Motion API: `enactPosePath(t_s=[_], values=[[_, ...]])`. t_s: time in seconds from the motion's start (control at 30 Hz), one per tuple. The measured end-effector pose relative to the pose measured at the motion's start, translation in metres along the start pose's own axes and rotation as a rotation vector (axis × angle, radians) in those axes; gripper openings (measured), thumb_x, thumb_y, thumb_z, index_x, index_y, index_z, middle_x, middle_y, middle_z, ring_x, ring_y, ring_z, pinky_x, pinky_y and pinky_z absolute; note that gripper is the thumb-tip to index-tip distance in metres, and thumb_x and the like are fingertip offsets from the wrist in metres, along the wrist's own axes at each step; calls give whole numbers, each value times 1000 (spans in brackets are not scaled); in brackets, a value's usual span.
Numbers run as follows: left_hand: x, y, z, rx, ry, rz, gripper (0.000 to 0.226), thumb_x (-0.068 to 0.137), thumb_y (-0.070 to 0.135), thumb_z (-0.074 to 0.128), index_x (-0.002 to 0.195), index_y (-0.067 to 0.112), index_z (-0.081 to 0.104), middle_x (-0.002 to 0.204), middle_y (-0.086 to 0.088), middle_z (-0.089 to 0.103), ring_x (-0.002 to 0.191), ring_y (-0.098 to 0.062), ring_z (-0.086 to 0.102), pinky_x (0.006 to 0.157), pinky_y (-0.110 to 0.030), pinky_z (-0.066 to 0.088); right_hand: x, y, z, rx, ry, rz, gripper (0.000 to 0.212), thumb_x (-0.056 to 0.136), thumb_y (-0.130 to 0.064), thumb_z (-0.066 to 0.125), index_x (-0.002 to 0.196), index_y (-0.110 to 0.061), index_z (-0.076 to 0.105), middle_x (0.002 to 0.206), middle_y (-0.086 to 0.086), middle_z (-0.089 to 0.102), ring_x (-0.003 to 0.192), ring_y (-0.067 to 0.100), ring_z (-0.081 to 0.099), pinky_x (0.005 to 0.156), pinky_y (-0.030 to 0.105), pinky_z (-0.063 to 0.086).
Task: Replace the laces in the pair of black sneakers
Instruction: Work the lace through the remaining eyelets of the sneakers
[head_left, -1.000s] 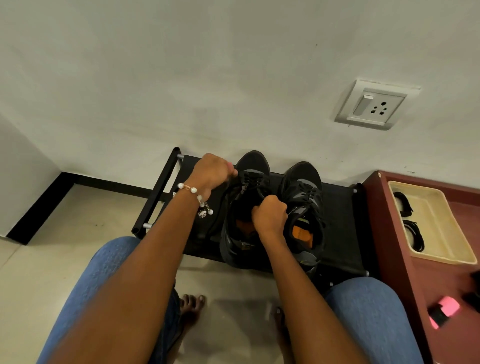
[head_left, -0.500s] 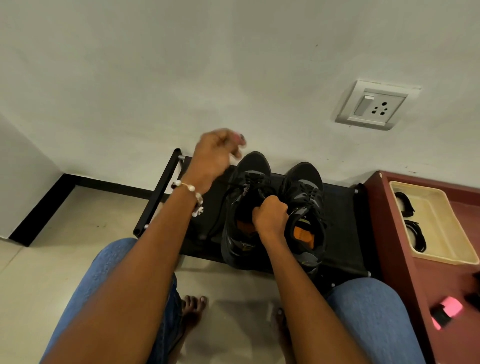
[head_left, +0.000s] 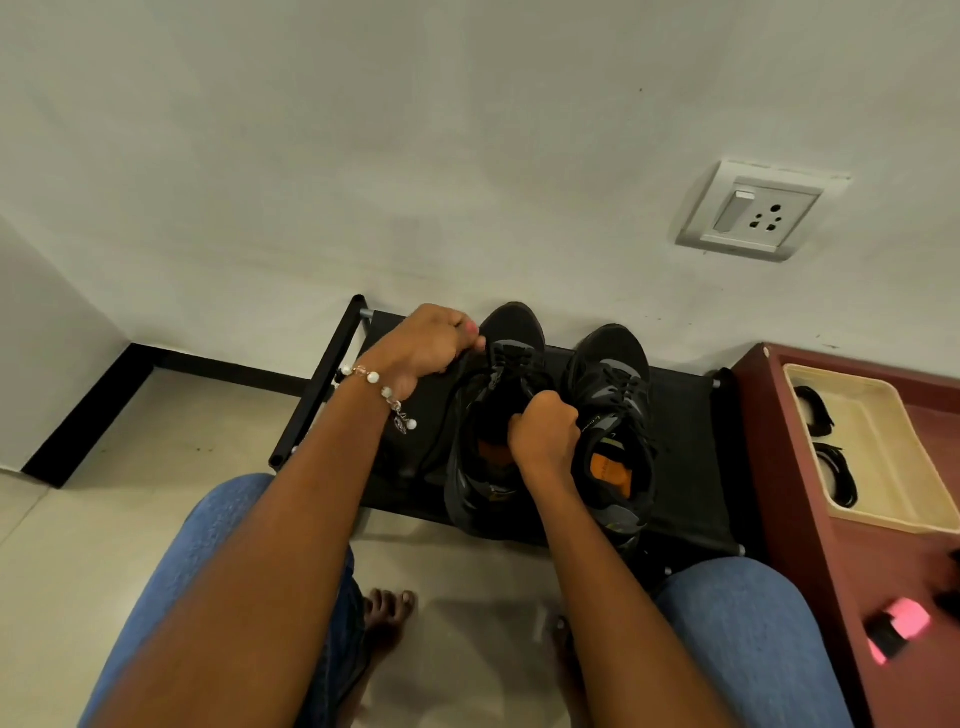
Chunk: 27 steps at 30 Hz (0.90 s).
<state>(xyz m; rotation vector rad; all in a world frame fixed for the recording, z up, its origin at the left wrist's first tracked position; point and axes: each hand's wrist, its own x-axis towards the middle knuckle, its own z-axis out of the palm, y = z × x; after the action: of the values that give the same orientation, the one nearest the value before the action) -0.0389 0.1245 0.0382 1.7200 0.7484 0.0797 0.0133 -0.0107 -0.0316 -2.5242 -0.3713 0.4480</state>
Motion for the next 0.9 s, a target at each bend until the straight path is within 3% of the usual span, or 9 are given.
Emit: enactPosePath(t_s=[0.13,0.17,0.23,0.37,0.57,0.67,0.77,0.83,0.9], values=[[-6,17,-5,-622,27,48,30,104,17,37,79,18,54,88,-3,70,93,-20,68,70,-30,47,0,1,0,1,4,-3,13,95,-10,54,84,-8,47,96,15,61,85,32,59,62,33,41],[-6,20,-8,-810,-3,73,29,104,16,36,81,18,53,84,-3,70,91,-23,70,74,-36,51,-1,0,0,1,4,-3,13,95,-10,54,84,-8,47,95,14,59,86,32,59,62,32,41],[-7,27,-15,-1064,-47,152,27,103,21,36,81,18,51,71,0,62,68,-18,65,78,-42,54,-1,-1,0,-2,3,2,13,95,-9,54,84,-8,47,89,11,54,89,33,60,63,33,42],[-8,35,-18,-1288,-58,228,27,100,28,40,75,19,48,58,6,44,44,-8,32,55,-23,38,-1,-2,-1,-8,-3,22,8,96,-9,54,90,-5,55,97,14,60,92,34,60,65,33,43],[-7,32,-14,-1320,-32,157,40,101,40,39,68,18,43,45,7,31,34,-6,19,37,-18,21,-3,-3,-1,-8,18,14,13,97,-8,52,101,0,60,103,17,63,95,35,62,65,32,44],[-6,29,-23,-1069,88,68,36,98,42,47,71,20,40,44,6,28,34,-7,18,35,-18,18,-4,-3,0,-19,29,3,14,98,-9,50,103,0,60,105,17,62,95,34,62,64,31,43],[0,14,-25,-262,253,17,32,93,45,58,78,18,48,56,2,44,41,-10,35,39,-19,27,-4,-3,0,-22,30,9,16,99,-11,50,106,0,59,108,17,62,98,34,62,66,30,43],[2,-2,-23,310,283,-28,41,90,50,59,84,10,59,72,-6,61,63,-20,57,54,-27,44,-3,-3,1,-23,20,15,16,99,-11,50,107,0,58,108,18,62,98,35,62,66,31,43],[3,-17,-18,656,212,-147,51,90,54,56,84,4,55,91,-13,63,89,-30,62,71,-35,47,-3,-4,1,-29,11,23,16,98,-10,50,107,1,57,109,19,61,99,36,61,66,33,43]])
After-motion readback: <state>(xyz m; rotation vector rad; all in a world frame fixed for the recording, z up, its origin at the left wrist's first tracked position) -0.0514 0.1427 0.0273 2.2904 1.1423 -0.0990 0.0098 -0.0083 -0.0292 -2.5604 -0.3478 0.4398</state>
